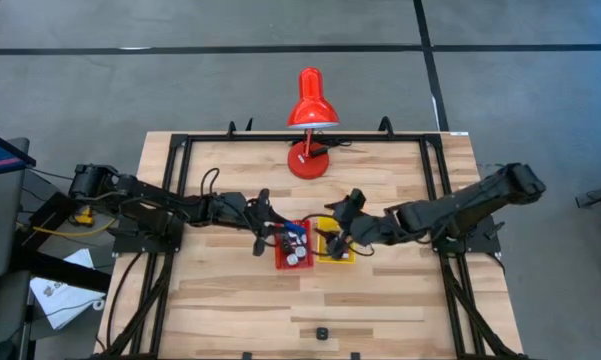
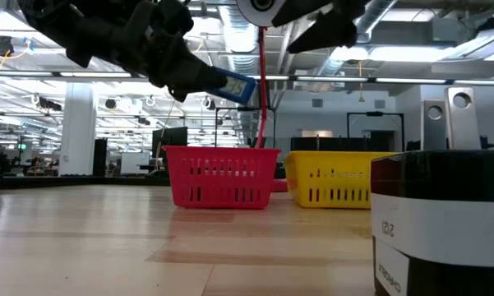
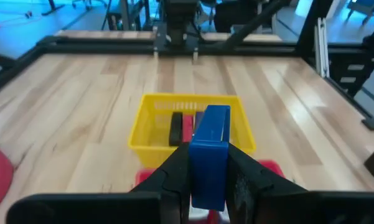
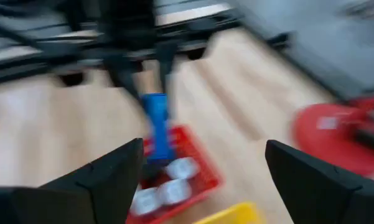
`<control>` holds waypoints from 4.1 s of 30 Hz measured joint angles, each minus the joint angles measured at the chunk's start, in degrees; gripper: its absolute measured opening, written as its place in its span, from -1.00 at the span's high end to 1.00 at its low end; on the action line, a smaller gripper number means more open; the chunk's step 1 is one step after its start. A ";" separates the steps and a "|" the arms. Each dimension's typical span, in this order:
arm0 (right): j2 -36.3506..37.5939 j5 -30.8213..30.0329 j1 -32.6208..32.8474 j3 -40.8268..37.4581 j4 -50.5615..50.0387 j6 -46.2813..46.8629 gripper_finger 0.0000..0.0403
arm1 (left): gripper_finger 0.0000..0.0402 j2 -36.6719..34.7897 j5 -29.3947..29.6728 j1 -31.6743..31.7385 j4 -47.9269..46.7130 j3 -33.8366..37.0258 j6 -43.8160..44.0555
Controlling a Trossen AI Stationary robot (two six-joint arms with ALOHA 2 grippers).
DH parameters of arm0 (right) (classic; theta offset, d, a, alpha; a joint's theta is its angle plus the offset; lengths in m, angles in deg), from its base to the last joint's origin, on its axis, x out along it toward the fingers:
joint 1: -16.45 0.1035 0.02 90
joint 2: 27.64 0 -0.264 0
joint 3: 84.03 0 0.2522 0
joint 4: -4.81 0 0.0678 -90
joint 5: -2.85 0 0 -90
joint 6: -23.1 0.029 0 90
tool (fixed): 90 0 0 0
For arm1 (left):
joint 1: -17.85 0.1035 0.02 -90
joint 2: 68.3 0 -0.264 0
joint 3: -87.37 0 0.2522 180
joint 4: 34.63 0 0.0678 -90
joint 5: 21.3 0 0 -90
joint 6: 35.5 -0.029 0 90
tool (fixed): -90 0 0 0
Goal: Pick & Place Office items
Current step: Put the blue digital timer into the yellow bin
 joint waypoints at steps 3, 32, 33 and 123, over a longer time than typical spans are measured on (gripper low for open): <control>-0.91 8.15 -2.86 1.91 -0.28 0.17 -0.62 | 0.71 0.00 -0.07 0.36 -1.86 0.00 0.58; -26.15 26.93 -6.47 30.26 -23.38 -2.61 -0.52 | 0.71 0.00 -5.95 -2.64 -1.51 -0.04 6.14; -26.15 26.99 -6.45 30.26 -23.35 -2.57 -0.52 | 0.71 0.00 -5.95 -2.64 -1.35 -0.04 6.14; -17.92 25.06 -15.11 0.63 -23.09 -23.51 0.79 | -0.22 -15.12 -11.30 -2.29 -16.87 -0.04 -2.99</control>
